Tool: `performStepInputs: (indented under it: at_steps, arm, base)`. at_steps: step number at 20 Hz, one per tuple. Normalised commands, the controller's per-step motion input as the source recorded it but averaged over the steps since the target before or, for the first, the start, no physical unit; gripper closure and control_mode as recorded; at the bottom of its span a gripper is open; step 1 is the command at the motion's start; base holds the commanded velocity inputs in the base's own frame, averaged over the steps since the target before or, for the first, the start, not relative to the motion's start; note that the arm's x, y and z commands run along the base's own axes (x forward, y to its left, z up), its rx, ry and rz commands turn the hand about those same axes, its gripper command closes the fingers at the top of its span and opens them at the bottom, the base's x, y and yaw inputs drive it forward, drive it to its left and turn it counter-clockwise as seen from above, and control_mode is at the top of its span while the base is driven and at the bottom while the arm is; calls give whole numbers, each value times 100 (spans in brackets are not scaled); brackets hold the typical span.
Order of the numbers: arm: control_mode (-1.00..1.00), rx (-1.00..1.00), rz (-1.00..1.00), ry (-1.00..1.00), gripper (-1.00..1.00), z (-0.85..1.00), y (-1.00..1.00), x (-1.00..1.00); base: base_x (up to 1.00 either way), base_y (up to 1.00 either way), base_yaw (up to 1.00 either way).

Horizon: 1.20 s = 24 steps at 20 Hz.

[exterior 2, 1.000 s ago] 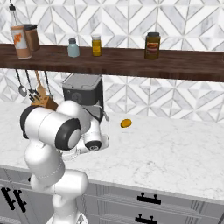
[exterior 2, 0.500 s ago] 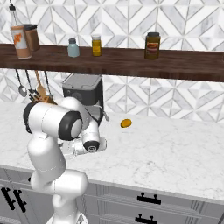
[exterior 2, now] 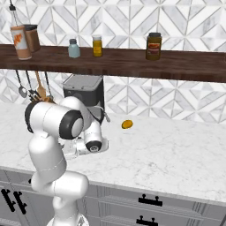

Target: Put the shaker and condiment bottle from the counter next to their counterparts in the cabinet.

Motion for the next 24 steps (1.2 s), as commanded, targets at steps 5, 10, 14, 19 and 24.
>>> performStepInputs:
  at_steps: [5, 10, 14, 19, 24]
  arm:
    - [-100, 0, 0, -1, 100, 34, -32, -15]
    - [-100, 2, -7, -1, 100, 46, -34, -44]
    - [-100, 10, -27, 0, 100, 46, -25, -43]
    - [-100, 10, -27, 1, 100, 52, -26, -33]
    - [-100, 2, -19, 0, 100, 64, -6, -41]
  base:
    - [0, 0, 0]
    - [0, 0, 0]
    - [0, 0, 0]
    - [0, 0, 0]
    - [0, 0, 0]
